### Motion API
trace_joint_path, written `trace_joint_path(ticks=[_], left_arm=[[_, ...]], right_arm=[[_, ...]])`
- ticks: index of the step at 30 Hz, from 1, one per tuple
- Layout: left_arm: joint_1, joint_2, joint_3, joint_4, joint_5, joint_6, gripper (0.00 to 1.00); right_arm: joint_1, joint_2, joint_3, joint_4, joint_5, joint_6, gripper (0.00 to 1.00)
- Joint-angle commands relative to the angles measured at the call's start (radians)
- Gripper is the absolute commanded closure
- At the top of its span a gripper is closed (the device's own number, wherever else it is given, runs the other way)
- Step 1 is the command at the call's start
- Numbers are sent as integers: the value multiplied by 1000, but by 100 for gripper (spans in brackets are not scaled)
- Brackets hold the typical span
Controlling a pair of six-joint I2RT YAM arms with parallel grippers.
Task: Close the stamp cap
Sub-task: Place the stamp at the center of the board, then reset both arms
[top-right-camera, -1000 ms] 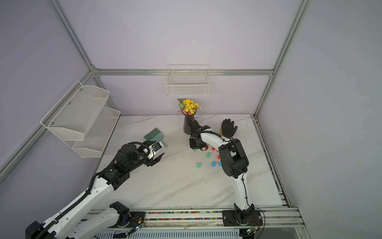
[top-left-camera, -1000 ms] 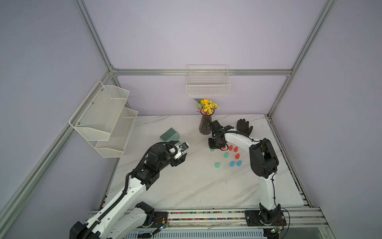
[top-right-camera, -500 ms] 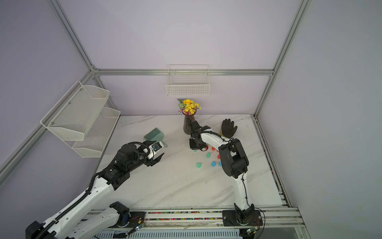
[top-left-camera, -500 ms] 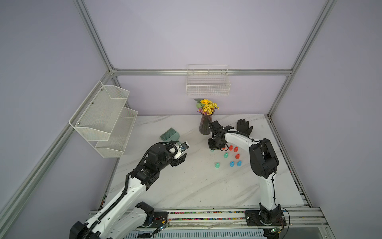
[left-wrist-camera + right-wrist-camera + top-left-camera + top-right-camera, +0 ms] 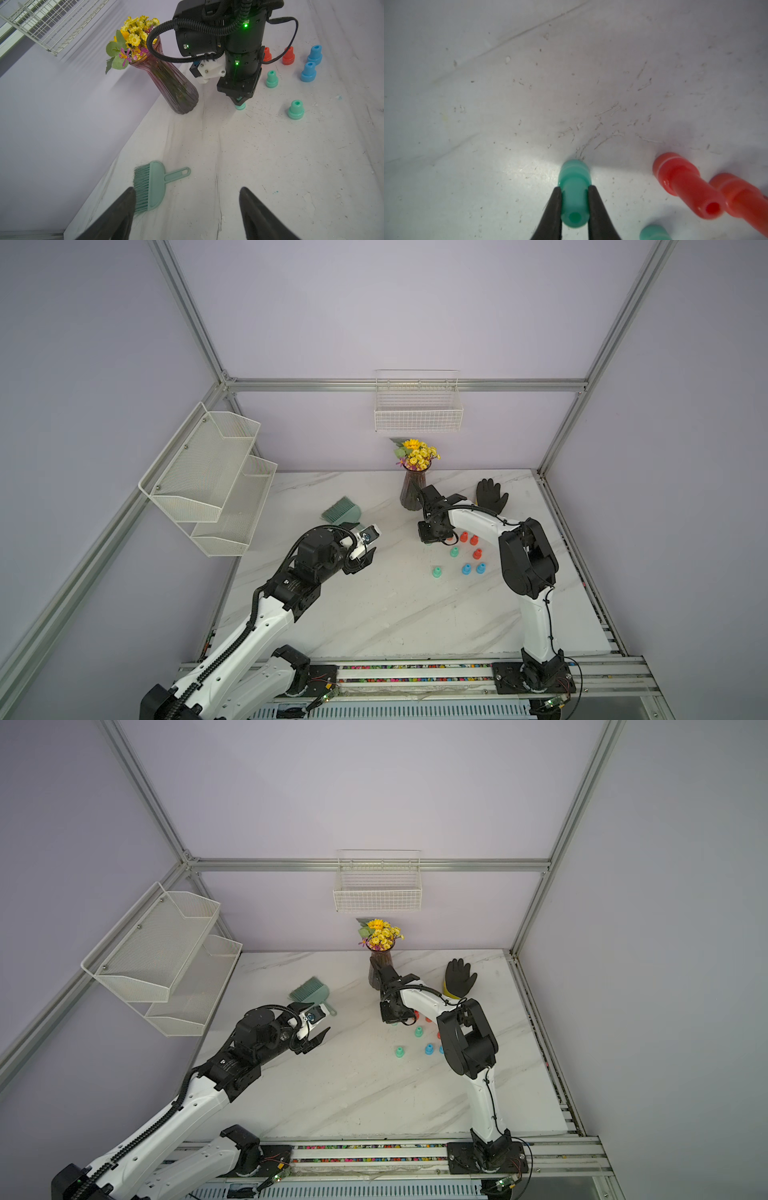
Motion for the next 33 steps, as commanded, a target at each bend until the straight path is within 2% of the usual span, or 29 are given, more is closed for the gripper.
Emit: trace_joint_path(ticks=[1,6,11,14,16,18,25,29,32,33], left_arm=[[2,-3,18,31,-1,-8,22],[2,-1,22,23,-1,-6,22],[2,-5,19,22,-2,-8,22],[2,-7,22,26,0,-15,22],[2,-10,21,32,3,-21,21],[2,-12,21,40,1,-29,21],[2,1,26,96,-44,-71,19],[2,28,19,149,-137,-130,16],[5,64,3,201,-267,-183,6],[9,82,-3,220,-324,-209,0]], right_arm=[[25,87,13,-107,108,-30,98],[46,160,16,-148,107,-32,98],[47,155,-8,-123,51,-20,97],[41,120,16,-106,13,-14,84],[37,95,51,-104,22,-7,70],[34,75,87,-105,43,-5,62],[0,-41,152,-92,66,-16,53],[-51,-188,53,-32,50,-17,47],[-124,-342,-99,73,64,-28,31],[-156,-396,-165,117,73,-31,20]])
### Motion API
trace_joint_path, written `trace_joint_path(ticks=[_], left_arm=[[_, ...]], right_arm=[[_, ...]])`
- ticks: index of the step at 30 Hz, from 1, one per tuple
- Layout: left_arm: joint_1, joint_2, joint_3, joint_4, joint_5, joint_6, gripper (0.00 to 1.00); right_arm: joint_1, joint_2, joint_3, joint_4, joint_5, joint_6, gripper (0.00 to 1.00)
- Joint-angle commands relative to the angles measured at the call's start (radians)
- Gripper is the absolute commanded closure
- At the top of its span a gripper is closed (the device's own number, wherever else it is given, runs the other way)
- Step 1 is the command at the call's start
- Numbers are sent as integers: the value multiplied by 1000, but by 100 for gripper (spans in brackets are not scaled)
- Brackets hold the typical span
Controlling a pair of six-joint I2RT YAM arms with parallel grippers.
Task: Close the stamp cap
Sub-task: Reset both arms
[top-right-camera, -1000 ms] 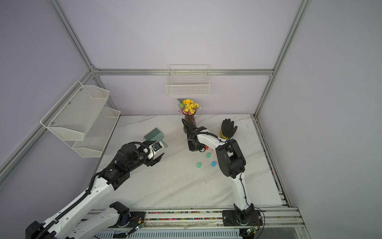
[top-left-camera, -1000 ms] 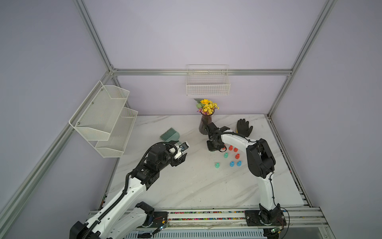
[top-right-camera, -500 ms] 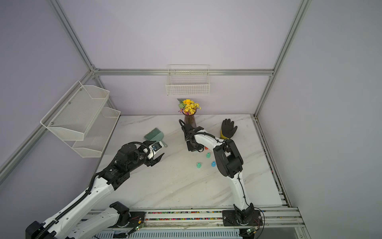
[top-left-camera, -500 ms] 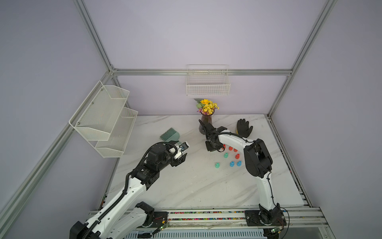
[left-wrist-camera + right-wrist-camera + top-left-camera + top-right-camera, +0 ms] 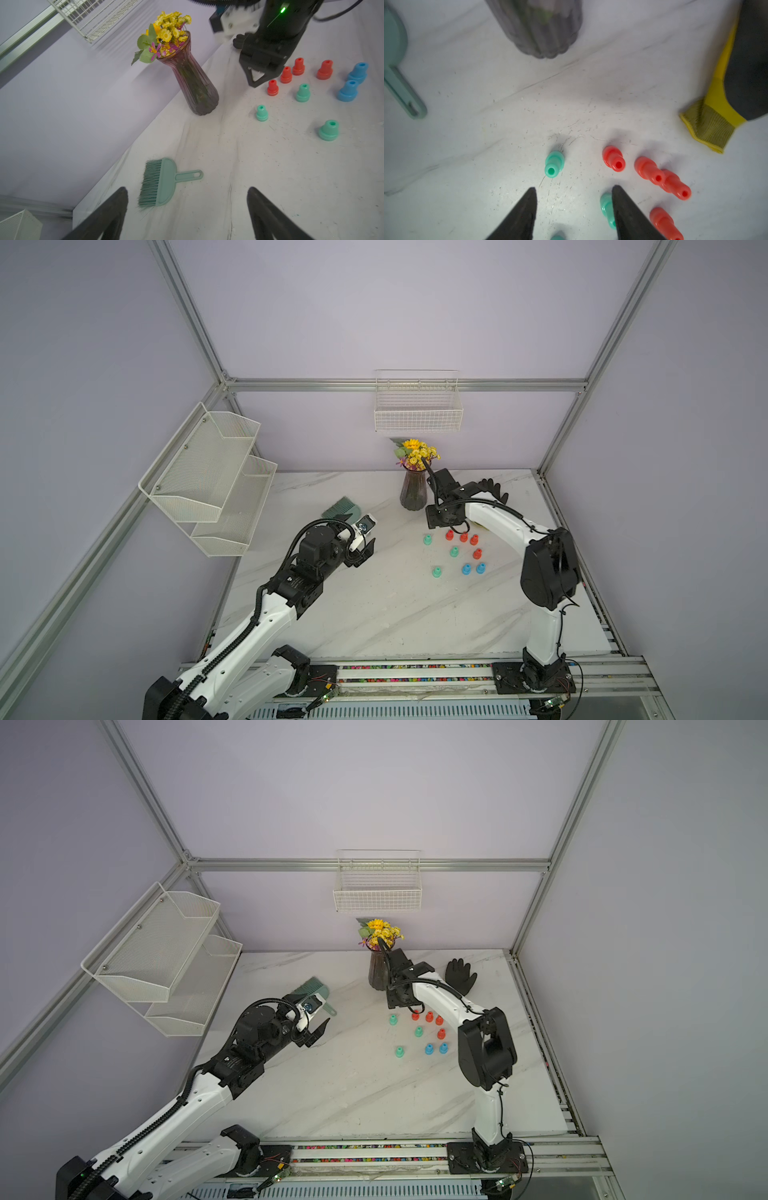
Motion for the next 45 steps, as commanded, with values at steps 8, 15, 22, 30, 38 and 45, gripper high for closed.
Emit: trace_joint_path(ticks=[8,15,22,30,38,45], left_arm=[[141,163,-96,246,-447,-311,0],[275,265,-288,539,-540,-436,0],[364,418,-373,925,-450,-420,0],[402,638,-427,1240,-274,-409,0],[445,597,-340,1007,-207,-463,0],[445,596,-345,1011,-207,-463,0]], right_arm=[[-324,-324,-524,487,245,-21,3],[-410,-398,-1014,1220,349,-115,3],[-448,-174,-1316,2042,142,-129,3],[-448,-75,-1298,2117,117,-150,3],[-448,-80,-1197,1933,-19,-200,3],[-448,-77,-1148,1842,-132,-245,3]])
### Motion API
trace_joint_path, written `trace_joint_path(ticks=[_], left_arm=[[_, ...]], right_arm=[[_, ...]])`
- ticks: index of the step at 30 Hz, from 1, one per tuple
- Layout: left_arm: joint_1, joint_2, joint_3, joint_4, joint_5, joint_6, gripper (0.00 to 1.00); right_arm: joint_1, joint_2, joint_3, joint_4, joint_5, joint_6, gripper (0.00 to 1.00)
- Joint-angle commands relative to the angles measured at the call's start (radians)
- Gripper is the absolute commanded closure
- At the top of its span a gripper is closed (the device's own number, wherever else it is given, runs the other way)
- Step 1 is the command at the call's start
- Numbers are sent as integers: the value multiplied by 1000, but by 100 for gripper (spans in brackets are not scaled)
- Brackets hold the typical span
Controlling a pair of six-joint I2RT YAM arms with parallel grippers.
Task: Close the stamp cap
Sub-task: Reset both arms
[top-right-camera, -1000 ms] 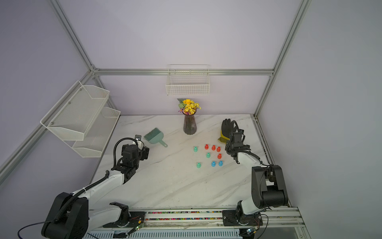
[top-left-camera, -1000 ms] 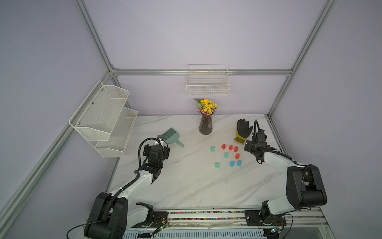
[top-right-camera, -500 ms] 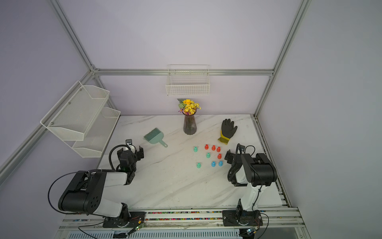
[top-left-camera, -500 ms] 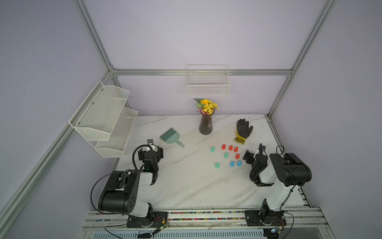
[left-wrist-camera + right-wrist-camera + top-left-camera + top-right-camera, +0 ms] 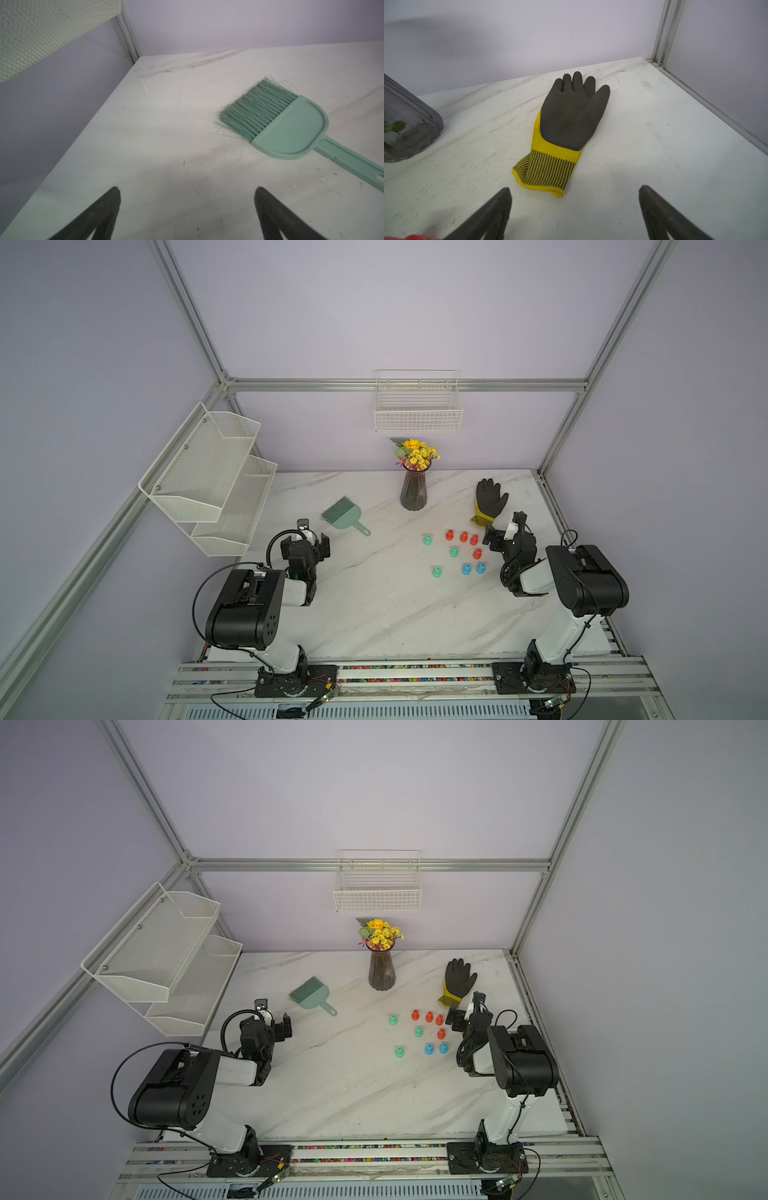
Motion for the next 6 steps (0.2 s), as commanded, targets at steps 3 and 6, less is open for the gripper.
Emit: trace_joint_path(ticks=[3,6], left_arm=[[3,-21,7,60,13,-22,0],[3,-21,7,60,12,-22,0]], right_arm=[[7,-11,16,-53,-49,-48,3],[7,-12,10,-51,-50,-44,3]])
